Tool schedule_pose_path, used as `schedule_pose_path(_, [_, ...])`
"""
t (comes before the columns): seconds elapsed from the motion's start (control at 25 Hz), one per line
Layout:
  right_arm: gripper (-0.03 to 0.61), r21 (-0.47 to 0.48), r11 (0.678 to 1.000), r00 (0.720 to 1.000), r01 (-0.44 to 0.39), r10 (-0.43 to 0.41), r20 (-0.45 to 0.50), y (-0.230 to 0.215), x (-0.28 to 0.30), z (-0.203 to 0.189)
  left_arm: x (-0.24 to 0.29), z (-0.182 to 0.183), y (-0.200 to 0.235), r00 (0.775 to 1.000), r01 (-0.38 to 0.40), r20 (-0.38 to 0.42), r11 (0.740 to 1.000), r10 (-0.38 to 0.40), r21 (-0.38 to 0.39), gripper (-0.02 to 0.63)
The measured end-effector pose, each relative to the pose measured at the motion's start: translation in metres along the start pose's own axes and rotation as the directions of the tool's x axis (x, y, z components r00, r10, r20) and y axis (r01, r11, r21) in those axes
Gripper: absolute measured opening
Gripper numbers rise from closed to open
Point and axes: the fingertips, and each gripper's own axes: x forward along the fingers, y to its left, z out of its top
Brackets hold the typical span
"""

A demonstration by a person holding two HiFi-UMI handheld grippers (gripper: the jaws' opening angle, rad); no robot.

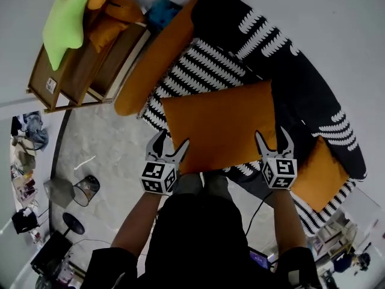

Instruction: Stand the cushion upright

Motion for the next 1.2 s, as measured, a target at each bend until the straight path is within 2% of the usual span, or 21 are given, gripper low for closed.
schedule_pose_path(0.16, [0.351,-0.043,0.998,0.996,-0.045,0.042,-0.078,-0.008,0.027,-0.029,0.017,-0.040,0.017,0.998,-0.057,-0.028,0.995,0.055,-0.084,0.351])
schedule_pose_path(0.4, [0.365,-0.072,0.996,0.976,-0.061,0.045,-0.212,-0.039,0.071,-0.087,0.052,-0.097,0.044,0.989,-0.134,-0.085,0.979,0.122,-0.152,0.363])
schedule_pose_path(0.56, [0.380,-0.055,0.998,0.957,-0.038,0.021,-0.290,-0.080,0.087,-0.141,0.082,-0.137,0.043,0.979,-0.192,-0.105,0.957,0.173,-0.216,0.385])
schedule_pose_path(0.68, [0.400,-0.049,0.998,0.939,-0.028,0.009,-0.343,-0.095,0.089,-0.173,0.090,-0.166,0.042,0.974,-0.212,-0.137,0.947,0.183,-0.241,0.399])
schedule_pose_path(0.84, [0.438,-0.062,0.997,0.926,-0.034,0.008,-0.379,-0.091,0.094,-0.169,0.088,-0.175,0.054,0.970,-0.222,-0.156,0.937,0.185,-0.271,0.429])
schedule_pose_path(1.0, [0.478,-0.051,0.997,0.910,-0.064,0.037,-0.413,-0.081,0.125,-0.159,0.096,-0.174,0.084,0.966,-0.243,-0.175,0.906,0.192,-0.348,0.465])
schedule_pose_path(1.2, [0.529,-0.019,0.993,0.900,-0.115,0.096,-0.424,-0.087,0.153,-0.167,0.110,-0.177,0.093,0.967,-0.234,-0.181,0.905,0.180,-0.354,0.492])
